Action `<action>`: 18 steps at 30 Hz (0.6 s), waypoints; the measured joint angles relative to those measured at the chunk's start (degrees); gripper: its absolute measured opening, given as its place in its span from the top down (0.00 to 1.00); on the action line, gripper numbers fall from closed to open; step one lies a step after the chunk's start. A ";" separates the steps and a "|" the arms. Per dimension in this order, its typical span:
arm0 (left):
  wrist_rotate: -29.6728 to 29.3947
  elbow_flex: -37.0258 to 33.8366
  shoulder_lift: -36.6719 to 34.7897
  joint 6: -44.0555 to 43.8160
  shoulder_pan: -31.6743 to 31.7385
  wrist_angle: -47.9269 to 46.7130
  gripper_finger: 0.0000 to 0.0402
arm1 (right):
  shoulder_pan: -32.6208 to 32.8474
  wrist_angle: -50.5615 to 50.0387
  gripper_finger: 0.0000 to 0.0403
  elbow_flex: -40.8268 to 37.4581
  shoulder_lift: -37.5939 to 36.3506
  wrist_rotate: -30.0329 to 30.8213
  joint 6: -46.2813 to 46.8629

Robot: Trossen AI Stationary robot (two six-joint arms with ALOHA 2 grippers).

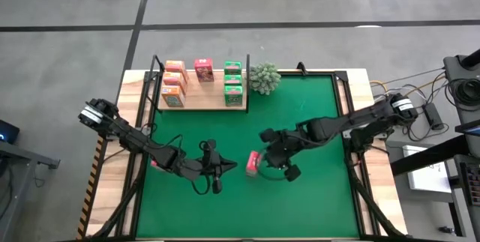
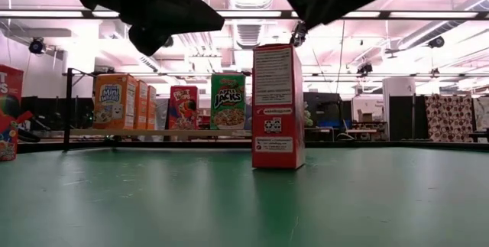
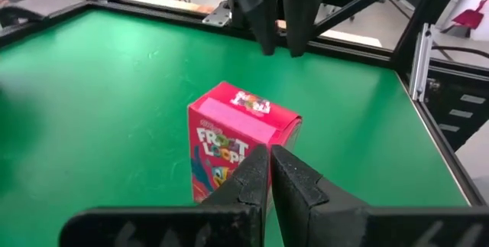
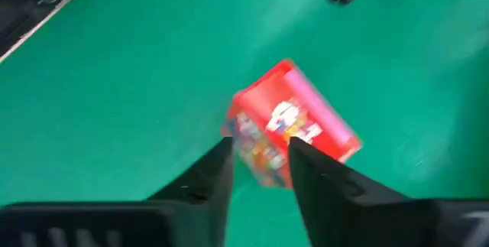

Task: Stack cereal on shelf
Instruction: Put the right red cereal box on the shelf aligned with the other red cereal box

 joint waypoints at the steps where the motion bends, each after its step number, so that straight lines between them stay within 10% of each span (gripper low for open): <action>1: -0.01 0.00 0.00 0.50 0.02 0.39 1.00 | -0.35 1.08 0.71 0.01 0.03 -0.06 -0.78; 18: -0.57 1.03 -0.15 3.46 0.02 1.52 1.00 | -3.14 14.85 0.24 -5.18 0.06 -0.13 -6.77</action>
